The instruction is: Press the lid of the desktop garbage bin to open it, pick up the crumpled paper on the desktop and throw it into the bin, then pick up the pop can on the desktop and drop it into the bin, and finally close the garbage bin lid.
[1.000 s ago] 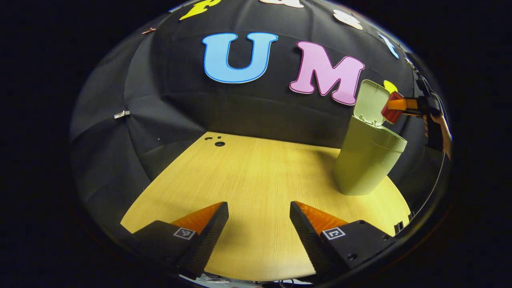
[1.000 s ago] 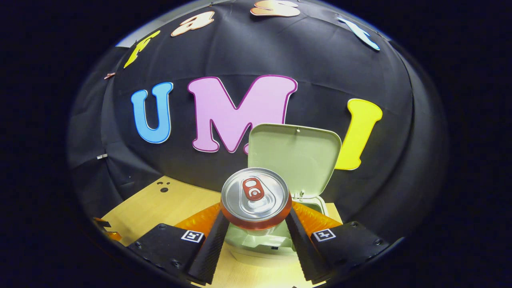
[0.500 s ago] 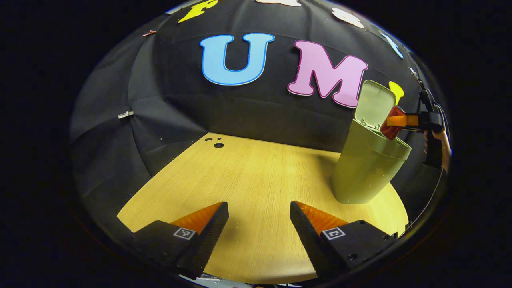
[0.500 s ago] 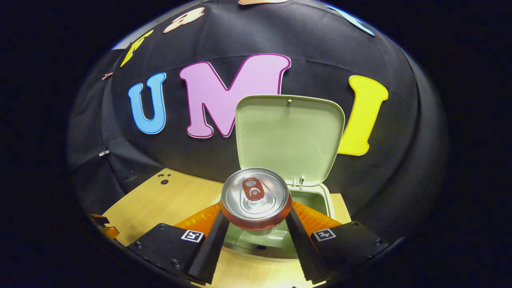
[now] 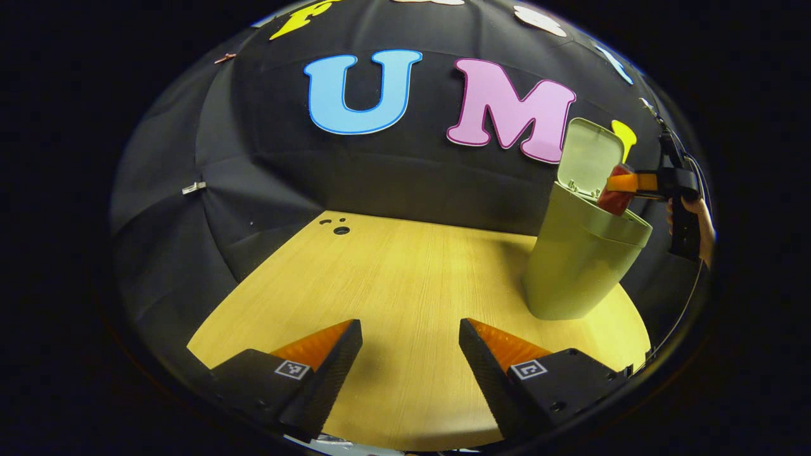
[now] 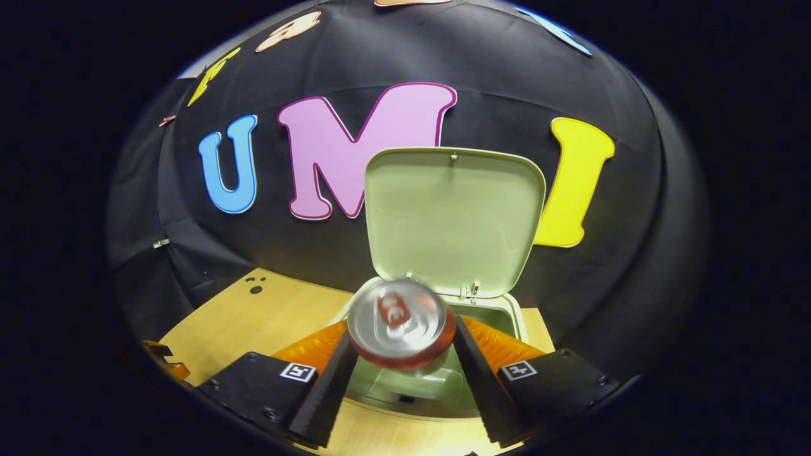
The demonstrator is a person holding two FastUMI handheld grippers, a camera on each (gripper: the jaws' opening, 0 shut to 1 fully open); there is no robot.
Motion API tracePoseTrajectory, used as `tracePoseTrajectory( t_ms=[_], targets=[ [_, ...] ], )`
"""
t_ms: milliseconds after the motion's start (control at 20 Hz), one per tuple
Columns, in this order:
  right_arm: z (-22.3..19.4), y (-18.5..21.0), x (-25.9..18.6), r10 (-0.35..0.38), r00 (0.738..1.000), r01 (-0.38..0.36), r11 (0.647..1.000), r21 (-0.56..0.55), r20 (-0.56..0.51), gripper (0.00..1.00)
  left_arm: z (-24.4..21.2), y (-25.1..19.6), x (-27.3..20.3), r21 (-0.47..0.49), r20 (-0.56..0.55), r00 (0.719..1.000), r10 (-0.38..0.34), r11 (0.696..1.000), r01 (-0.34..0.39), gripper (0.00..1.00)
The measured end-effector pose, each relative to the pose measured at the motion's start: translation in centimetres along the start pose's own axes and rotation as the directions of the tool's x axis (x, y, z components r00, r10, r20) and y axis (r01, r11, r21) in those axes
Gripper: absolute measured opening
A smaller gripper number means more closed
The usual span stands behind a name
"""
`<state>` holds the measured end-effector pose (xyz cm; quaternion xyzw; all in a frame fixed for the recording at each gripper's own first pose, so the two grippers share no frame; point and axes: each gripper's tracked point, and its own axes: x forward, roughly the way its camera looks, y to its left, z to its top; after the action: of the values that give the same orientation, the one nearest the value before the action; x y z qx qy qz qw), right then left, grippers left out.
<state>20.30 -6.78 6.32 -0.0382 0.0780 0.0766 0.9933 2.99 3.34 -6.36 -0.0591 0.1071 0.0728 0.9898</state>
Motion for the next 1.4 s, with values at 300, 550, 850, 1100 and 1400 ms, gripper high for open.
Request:
tracePoseTrajectory(
  t_ms=[300, 550, 850, 1100, 1400],
  targets=[
    [4.3, 0.4, -0.7, 0.002, 0.997, -0.001, 1.000, -0.019, 0.073, 0.97, -0.2, 0.0, 0.3, 0.010, -0.012, 1.000, -0.019, 1.000, 0.019, 0.99],
    [10.6, 0.2, -1.4, -0.001, 0.986, 0.008, 0.999, -0.039, 0.169, 0.97, -0.4, 0.5, 0.4, 0.010, -0.013, 1.000, -0.021, 1.000, 0.021, 0.99],
    [15.8, -0.3, -0.8, -0.044, 0.969, 0.066, 0.994, -0.086, 0.243, 0.96, -0.8, 2.4, 0.4, -0.047, -0.012, 1.000, 0.011, 0.999, -0.012, 0.99],
    [19.5, -1.6, 1.3, -0.089, 0.954, 0.109, 0.993, -0.055, 0.286, 0.96, -1.1, 4.5, 0.5, -0.084, -0.016, 0.999, 0.052, 0.995, -0.053, 0.99],
    [20.5, -4.2, 5.0, -0.153, 0.958, 0.160, 0.987, -0.012, 0.244, 0.97, -1.1, 7.2, -0.2, -0.114, -0.009, 0.995, 0.102, 0.988, -0.102, 0.99]
  ],
)
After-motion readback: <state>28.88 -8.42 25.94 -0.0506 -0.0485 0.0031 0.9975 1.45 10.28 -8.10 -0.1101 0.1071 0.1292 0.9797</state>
